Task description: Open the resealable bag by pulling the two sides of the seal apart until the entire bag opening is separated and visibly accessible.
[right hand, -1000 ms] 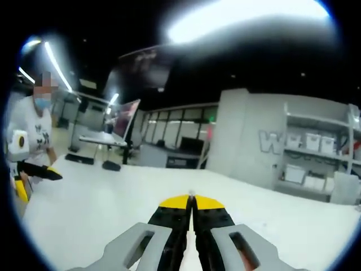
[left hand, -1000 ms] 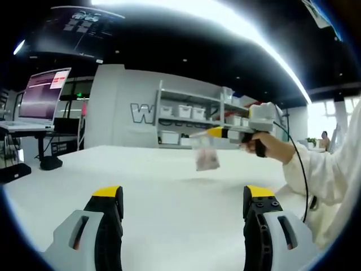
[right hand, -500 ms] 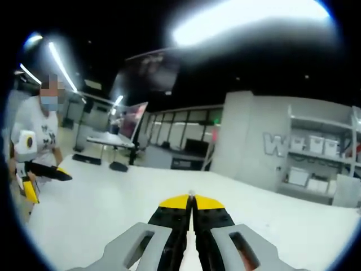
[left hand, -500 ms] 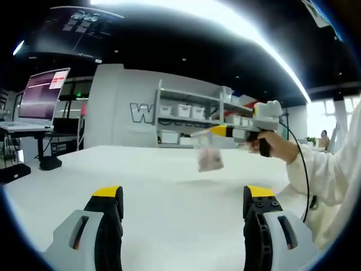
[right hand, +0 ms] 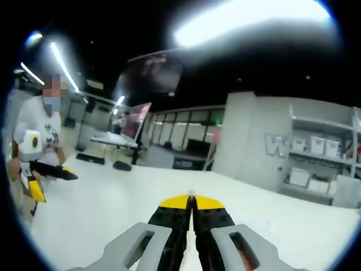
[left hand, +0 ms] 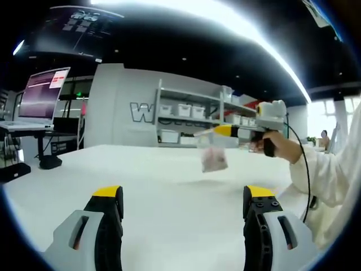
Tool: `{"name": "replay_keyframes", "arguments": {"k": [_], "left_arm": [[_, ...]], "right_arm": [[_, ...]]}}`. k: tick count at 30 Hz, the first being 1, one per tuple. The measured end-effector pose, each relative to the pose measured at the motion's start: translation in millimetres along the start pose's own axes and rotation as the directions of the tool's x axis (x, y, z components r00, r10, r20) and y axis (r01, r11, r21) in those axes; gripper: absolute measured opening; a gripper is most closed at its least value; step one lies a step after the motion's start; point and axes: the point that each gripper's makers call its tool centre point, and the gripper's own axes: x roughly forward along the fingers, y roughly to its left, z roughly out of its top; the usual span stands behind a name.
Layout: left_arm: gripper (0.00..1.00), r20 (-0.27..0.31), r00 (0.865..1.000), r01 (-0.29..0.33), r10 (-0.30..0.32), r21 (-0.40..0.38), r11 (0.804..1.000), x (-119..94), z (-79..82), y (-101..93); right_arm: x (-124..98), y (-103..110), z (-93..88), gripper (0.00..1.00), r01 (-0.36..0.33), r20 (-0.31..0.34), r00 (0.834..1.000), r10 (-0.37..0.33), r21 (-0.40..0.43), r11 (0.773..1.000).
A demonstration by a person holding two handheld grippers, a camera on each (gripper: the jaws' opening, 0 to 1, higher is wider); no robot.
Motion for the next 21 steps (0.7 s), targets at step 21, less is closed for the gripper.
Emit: {"name": "replay_keyframes", "arguments": {"k": [21], "left_arm": [[0.86,-0.003,1.0,0.005,-0.005,0.003,1.0,-1,-1.3,-5.4]], "right_arm": [[-23,9,5.3,0.0,-0.017,0.008,1.0,0.017,-0.02,1.0]]}}
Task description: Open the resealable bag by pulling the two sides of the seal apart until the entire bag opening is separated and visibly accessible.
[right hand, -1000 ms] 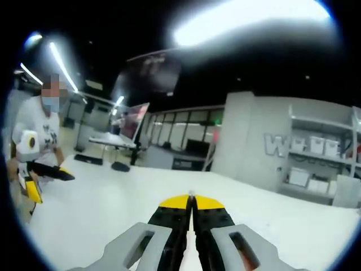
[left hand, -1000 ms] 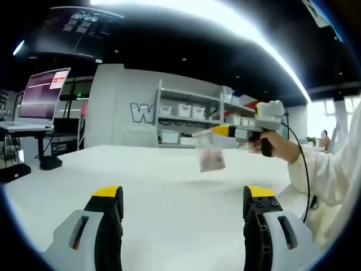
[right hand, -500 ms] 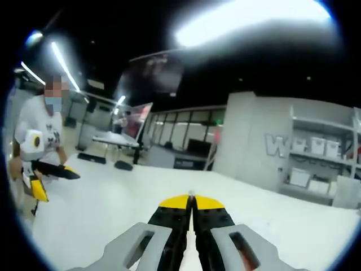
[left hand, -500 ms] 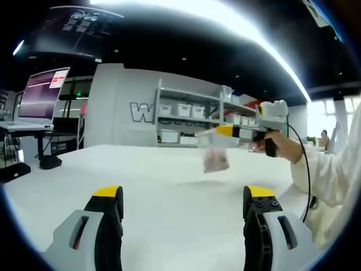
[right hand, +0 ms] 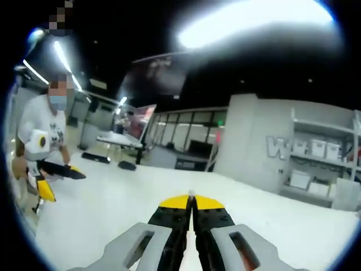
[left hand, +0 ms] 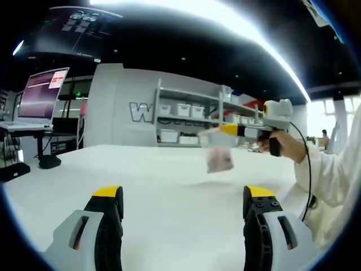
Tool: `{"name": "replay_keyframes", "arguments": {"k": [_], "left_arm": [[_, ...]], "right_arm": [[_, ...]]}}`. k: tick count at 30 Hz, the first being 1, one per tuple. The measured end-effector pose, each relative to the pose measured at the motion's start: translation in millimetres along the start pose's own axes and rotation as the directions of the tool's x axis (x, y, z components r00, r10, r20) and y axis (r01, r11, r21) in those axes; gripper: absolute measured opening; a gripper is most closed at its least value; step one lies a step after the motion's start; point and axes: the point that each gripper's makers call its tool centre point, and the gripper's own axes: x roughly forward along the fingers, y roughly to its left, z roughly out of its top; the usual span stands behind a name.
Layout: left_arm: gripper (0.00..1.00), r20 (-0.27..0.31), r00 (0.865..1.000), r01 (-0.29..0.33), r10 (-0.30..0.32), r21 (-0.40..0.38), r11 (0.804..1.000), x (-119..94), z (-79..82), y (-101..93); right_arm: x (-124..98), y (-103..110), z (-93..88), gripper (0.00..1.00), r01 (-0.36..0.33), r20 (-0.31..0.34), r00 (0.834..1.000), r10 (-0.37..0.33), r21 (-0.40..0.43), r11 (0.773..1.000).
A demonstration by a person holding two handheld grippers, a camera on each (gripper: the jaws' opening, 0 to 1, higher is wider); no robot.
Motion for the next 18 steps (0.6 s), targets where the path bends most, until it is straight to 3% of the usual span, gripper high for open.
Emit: {"name": "replay_keyframes", "arguments": {"k": [18], "left_arm": [[0.86,-0.001,1.0,0.007,-0.007,0.01,1.0,1,1.1,-1.7]], "right_arm": [[-30,9,2.4,0.0,-0.007,-0.005,1.0,0.007,-0.034,0.999]]}}
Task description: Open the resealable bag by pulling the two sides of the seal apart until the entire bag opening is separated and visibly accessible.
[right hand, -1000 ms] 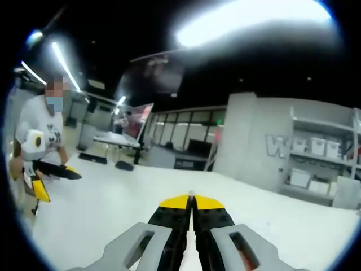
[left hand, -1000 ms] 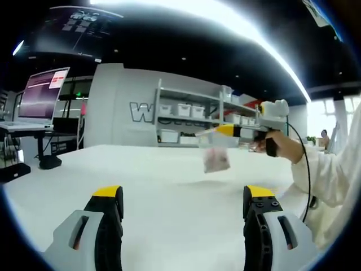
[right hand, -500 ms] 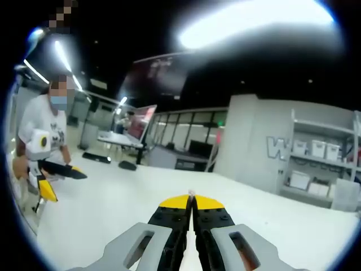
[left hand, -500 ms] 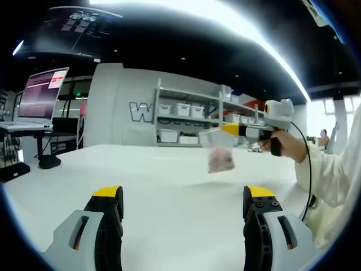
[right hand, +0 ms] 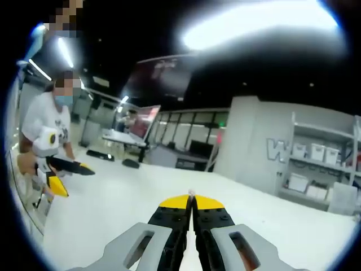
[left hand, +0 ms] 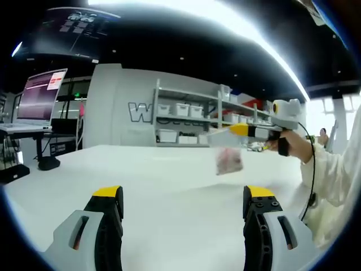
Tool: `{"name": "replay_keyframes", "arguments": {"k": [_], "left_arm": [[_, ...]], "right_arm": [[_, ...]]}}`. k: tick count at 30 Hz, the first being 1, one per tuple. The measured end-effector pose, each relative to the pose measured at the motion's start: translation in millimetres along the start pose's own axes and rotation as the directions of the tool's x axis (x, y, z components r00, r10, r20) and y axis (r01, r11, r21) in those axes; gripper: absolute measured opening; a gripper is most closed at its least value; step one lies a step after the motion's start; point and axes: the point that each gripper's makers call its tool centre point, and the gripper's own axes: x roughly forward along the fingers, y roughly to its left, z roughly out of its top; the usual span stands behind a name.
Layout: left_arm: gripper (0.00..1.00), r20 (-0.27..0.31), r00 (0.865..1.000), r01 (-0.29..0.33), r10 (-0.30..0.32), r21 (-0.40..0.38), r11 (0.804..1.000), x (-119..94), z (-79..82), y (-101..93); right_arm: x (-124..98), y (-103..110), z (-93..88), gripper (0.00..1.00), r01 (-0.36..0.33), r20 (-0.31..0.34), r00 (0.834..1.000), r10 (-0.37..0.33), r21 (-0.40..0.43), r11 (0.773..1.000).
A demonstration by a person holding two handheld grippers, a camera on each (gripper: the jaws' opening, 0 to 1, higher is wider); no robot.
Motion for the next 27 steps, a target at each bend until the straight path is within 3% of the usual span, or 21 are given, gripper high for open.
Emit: {"name": "replay_keyframes", "arguments": {"k": [17,27], "left_arm": [[0.86,-0.008,1.0,0.004,-0.004,0.006,1.0,2,-2.7,-3.2],[0.86,-0.005,1.0,0.005,-0.005,0.01,1.0,-1,-1.7,-5.7]], "right_arm": [[-22,13,-10.3,0.0,-0.026,-0.028,0.999,0.025,-0.016,1.0],[-38,35,-15.8,0.0,-0.062,-0.04,0.997,0.061,-0.014,0.998]]}}
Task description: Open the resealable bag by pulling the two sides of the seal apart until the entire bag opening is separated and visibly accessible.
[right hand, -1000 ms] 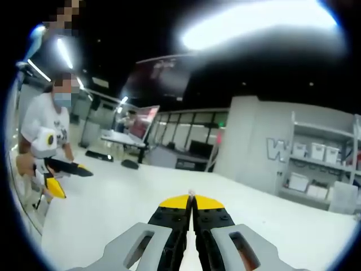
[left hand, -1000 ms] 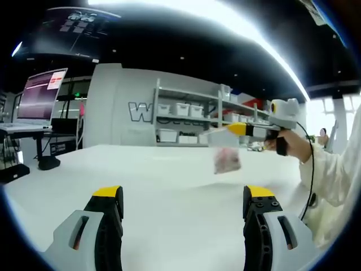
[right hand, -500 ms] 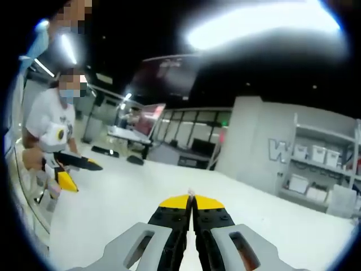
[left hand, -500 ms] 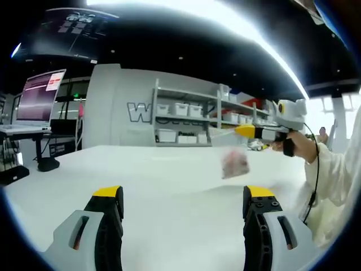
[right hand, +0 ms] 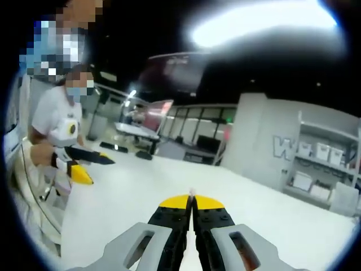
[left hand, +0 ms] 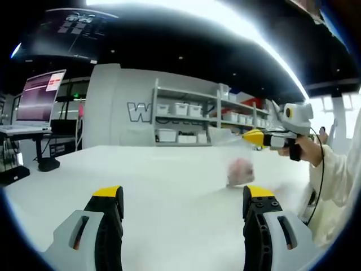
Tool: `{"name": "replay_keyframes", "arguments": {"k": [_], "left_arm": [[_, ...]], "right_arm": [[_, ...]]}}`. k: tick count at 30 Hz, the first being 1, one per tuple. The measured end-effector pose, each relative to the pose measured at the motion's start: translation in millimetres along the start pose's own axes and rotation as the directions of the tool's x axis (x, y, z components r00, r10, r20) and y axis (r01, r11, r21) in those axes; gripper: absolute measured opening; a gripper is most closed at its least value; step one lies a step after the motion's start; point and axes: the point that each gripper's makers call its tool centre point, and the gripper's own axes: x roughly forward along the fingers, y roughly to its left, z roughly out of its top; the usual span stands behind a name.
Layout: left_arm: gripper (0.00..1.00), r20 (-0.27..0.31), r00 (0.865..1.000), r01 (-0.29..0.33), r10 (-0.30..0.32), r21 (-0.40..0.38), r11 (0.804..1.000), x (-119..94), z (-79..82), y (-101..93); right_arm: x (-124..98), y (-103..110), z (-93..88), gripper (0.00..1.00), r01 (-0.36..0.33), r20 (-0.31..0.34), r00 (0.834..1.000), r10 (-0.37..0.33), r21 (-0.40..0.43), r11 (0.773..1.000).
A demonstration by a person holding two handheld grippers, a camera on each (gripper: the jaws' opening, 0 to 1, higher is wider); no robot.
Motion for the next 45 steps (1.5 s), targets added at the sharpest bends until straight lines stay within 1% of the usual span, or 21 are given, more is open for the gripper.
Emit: {"name": "replay_keyframes", "arguments": {"k": [5,9,15,19,25,29,35,41,45], "left_arm": [[0.86,-0.007,1.0,0.001,-0.001,-0.001,1.0,-1,-2.4,-0.7],[0.86,-0.002,1.0,0.0,0.0,-0.002,1.0,-3,-1.4,-0.7],[0.85,-0.004,1.0,0.005,-0.005,-0.007,1.0,-4,-3.1,-2.1],[0.85,-0.007,1.0,0.012,-0.012,-0.01,1.0,-4,-4.3,-3.1],[0.85,-0.004,1.0,0.009,-0.009,-0.016,1.0,-5,-3.2,-0.5],[0.84,-0.007,1.0,0.012,-0.012,-0.027,1.0,-6,-4.7,-0.6],[0.84,-0.011,1.0,0.012,-0.012,-0.029,1.0,-7,-6.1,-0.8],[0.84,-0.01,1.0,0.011,-0.011,-0.028,1.0,-7,-5.4,-0.8],[0.84,-0.014,1.0,0.014,-0.014,-0.024,1.0,-7,-6.0,-2.3]], "right_arm": [[-10,18,-1.3,0.0,-0.028,-0.01,1.0,0.028,-0.011,1.0],[-18,35,-4.0,0.0,-0.062,-0.021,0.998,0.062,-0.012,0.998],[-26,66,-9.0,0.0,-0.128,-0.041,0.991,0.127,-0.022,0.991],[-29,79,-11.2,0.0,-0.153,-0.054,0.987,0.151,-0.037,0.987],[-32,93,-18.2,0.0,-0.185,-0.074,0.981,0.182,-0.031,0.982],[-33,101,-23.9,0.0,-0.205,-0.075,0.976,0.204,-0.007,0.979],[-37,111,-36.7,0.0,-0.218,-0.096,0.971,0.22,0.029,0.975],[-41,125,-48.0,0.0,-0.259,-0.14,0.957,0.256,-0.003,0.966],[-42,129,-55.7,0.0,-0.268,-0.161,0.951,0.264,-0.005,0.963]]}}
